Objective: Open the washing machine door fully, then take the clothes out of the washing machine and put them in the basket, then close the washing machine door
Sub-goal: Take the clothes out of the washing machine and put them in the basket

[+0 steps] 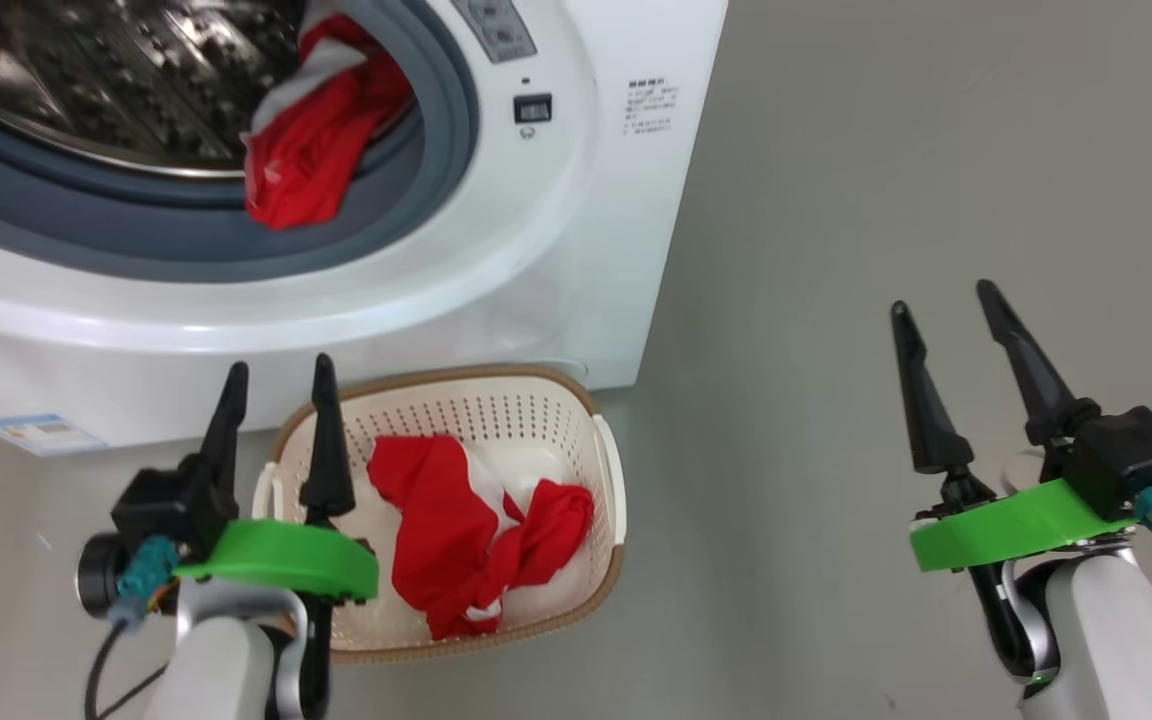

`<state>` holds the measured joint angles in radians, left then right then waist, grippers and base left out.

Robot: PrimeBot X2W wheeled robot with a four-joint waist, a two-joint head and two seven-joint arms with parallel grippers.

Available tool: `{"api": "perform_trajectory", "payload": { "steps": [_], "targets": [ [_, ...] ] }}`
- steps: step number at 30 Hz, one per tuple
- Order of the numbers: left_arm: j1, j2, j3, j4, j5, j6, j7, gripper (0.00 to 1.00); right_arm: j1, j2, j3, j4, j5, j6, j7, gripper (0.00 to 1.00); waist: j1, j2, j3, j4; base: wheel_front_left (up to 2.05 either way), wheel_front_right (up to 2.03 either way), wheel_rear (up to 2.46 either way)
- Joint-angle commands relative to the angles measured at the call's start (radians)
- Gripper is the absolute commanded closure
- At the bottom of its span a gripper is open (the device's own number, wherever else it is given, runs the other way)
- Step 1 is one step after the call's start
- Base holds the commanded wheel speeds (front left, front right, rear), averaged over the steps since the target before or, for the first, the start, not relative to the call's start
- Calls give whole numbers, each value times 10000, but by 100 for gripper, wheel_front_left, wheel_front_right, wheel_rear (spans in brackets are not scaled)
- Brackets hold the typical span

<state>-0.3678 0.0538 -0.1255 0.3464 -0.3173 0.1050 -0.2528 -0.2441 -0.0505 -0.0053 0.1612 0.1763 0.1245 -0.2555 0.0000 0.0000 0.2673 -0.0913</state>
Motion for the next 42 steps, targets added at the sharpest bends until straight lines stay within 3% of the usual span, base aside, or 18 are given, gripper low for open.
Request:
{"api": "perform_trajectory", "payload": {
  "steps": [1,6,12,28,42],
  "targets": [
    [87,159,337,-327,122,47,-89,0,130,3,146,-237,-94,62,-63,0,0,0,-334,84,0,0,0],
    [656,263,315,-959,512,-145,-89,0,448,3,-13,-202,26,62,-63,0,0,0,-878,116,0,0,0],
    [1540,557,320,-1562,1082,-45,-89,0,1107,3,38,-499,-269,62,-63,0,0,0,-1466,69,0,0,0],
    [3408,498,459,-2462,755,182,-17,0,2555,3,-397,-1176,-542,62,-63,0,0,0,-2356,-34,0,0,0],
    [3953,470,280,-2965,704,425,400,0,2742,3,59,-1043,-588,62,-63,0,0,0,-2603,-23,0,0,0]
  ]
}}
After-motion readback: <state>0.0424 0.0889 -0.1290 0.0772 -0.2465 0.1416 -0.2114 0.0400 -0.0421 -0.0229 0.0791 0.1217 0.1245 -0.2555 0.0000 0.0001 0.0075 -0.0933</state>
